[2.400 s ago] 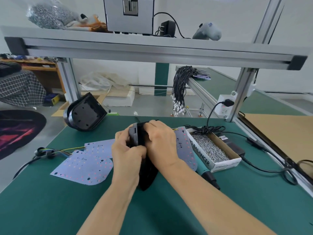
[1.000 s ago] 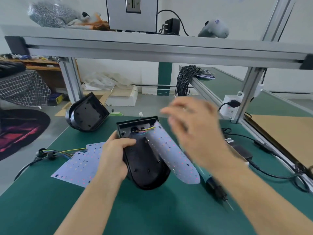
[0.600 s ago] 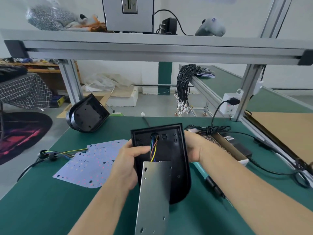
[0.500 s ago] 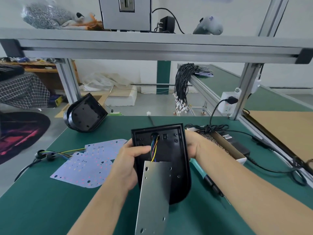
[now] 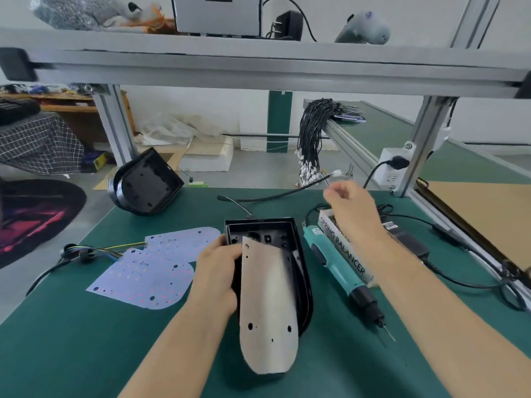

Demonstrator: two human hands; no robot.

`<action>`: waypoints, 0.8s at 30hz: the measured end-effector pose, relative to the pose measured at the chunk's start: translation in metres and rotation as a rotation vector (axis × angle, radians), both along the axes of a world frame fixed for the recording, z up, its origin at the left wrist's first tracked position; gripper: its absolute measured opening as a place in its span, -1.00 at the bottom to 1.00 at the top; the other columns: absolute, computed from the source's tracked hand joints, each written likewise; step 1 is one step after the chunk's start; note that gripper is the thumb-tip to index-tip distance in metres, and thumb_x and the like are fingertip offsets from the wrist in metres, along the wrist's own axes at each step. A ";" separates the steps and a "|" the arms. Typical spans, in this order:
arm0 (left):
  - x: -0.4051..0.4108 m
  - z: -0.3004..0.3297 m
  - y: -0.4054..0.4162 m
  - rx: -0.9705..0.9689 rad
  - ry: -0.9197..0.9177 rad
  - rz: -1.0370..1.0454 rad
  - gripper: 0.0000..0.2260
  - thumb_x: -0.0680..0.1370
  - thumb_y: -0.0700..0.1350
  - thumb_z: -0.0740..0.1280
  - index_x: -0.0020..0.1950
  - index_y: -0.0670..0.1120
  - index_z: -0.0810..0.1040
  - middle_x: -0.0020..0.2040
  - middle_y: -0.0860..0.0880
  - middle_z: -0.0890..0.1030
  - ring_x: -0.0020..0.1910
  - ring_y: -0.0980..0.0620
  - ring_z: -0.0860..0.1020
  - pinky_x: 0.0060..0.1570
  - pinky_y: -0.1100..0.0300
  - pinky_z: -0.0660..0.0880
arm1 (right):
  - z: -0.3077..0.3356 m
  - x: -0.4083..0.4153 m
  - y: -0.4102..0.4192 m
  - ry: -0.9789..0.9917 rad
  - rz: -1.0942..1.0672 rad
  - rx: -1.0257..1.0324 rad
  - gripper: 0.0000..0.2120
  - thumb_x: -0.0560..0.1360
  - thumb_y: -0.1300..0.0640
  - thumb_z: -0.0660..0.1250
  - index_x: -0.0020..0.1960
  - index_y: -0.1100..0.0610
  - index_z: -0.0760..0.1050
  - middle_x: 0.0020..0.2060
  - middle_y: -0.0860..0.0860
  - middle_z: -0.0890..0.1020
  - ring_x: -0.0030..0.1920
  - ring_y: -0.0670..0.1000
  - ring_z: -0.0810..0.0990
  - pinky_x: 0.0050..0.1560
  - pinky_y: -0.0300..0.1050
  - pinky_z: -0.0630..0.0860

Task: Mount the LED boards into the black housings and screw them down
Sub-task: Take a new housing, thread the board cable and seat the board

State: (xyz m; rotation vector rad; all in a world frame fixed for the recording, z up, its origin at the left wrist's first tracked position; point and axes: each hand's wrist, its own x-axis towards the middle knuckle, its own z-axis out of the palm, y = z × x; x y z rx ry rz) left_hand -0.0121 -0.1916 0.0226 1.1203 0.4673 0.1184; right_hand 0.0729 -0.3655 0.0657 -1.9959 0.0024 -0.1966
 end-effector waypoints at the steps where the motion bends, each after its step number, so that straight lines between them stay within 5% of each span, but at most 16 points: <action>1: 0.000 0.000 -0.001 -0.001 0.005 0.027 -0.68 0.40 -0.46 0.22 -0.41 -0.07 0.49 -0.51 -0.05 0.54 -0.61 0.03 0.45 -0.58 0.30 0.41 | 0.007 -0.025 0.000 -0.113 0.045 -0.080 -0.81 0.51 -0.08 0.26 0.02 -0.02 0.53 -0.11 -0.19 0.59 -0.06 -0.09 0.57 -0.07 -0.27 0.43; 4: 0.001 0.002 -0.010 0.034 0.003 0.039 -0.76 0.42 -0.44 0.22 -0.33 -0.13 0.43 -0.57 -0.01 0.51 -0.65 0.07 0.44 -0.62 0.37 0.35 | 0.008 -0.100 0.024 -0.157 0.331 -0.546 -0.44 0.24 -0.48 0.12 0.00 -0.09 0.42 -0.15 -0.17 0.49 -0.16 -0.09 0.46 -0.16 -0.15 0.36; 6: 0.000 0.004 -0.015 0.063 -0.007 0.026 -0.72 0.43 -0.40 0.26 -0.40 -0.10 0.41 -0.60 -0.01 0.47 -0.66 0.08 0.43 -0.64 0.38 0.32 | 0.006 -0.126 0.041 -0.141 0.407 -0.785 -0.34 0.21 -0.53 0.10 0.12 -0.11 0.32 -0.14 -0.17 0.37 -0.14 -0.05 0.37 -0.16 -0.12 0.27; 9: -0.002 0.002 -0.014 0.061 -0.005 0.042 -0.65 0.43 -0.37 0.27 -0.50 -0.05 0.48 -0.55 -0.05 0.50 -0.60 0.03 0.47 -0.58 0.26 0.41 | 0.012 -0.127 0.043 -0.085 0.438 -0.749 -0.47 0.31 -0.40 0.26 0.11 -0.08 0.36 -0.15 -0.17 0.41 -0.13 -0.05 0.41 -0.20 -0.17 0.30; 12: -0.007 0.000 -0.015 0.036 -0.046 0.069 -0.74 0.45 -0.39 0.26 -0.36 -0.09 0.49 -0.50 -0.05 0.54 -0.56 0.04 0.51 -0.57 0.26 0.44 | 0.014 -0.122 0.038 -0.081 0.450 -0.808 -0.61 0.36 -0.22 0.31 0.02 0.02 0.39 -0.26 -0.12 0.41 -0.15 0.04 0.44 -0.21 -0.12 0.31; 15: -0.011 0.003 -0.019 -0.032 -0.109 0.033 -0.86 0.45 -0.37 0.33 -0.16 -0.14 0.58 -0.32 -0.09 0.65 -0.43 0.03 0.60 -0.48 0.23 0.51 | 0.014 -0.120 0.034 -0.105 0.423 -0.892 -0.80 0.42 -0.01 0.26 -0.17 0.09 0.32 -0.33 -0.02 0.33 -0.20 0.13 0.37 -0.24 -0.09 0.25; 18: -0.013 0.002 -0.013 -0.088 -0.100 0.039 -0.92 0.52 -0.29 0.33 -0.11 -0.14 0.59 -0.30 -0.06 0.67 -0.41 0.06 0.62 -0.44 0.28 0.53 | 0.016 -0.116 0.021 -0.204 0.317 -0.908 -0.75 0.51 0.08 0.15 -0.29 0.08 0.17 -0.39 -0.01 0.26 -0.23 0.13 0.32 -0.25 -0.08 0.21; 20: -0.016 -0.002 -0.004 -0.105 -0.050 0.042 -0.94 0.55 -0.18 0.34 -0.11 -0.11 0.59 -0.28 -0.04 0.69 -0.35 0.03 0.64 -0.38 0.25 0.56 | 0.017 -0.108 0.006 -0.233 0.282 -0.795 -0.69 0.55 0.15 0.13 -0.33 0.07 0.14 -0.44 -0.03 0.25 -0.32 0.07 0.29 -0.33 -0.09 0.20; 24: -0.021 -0.006 0.006 -0.157 0.025 -0.017 -0.76 0.52 0.03 0.37 0.07 -0.09 0.61 -0.03 -0.08 0.71 -0.13 -0.04 0.67 -0.15 0.11 0.61 | 0.000 -0.092 -0.013 -0.002 0.320 -0.063 -0.71 0.54 0.33 0.14 -0.35 0.23 0.23 -0.40 0.12 0.25 -0.34 -0.01 0.23 -0.36 -0.14 0.20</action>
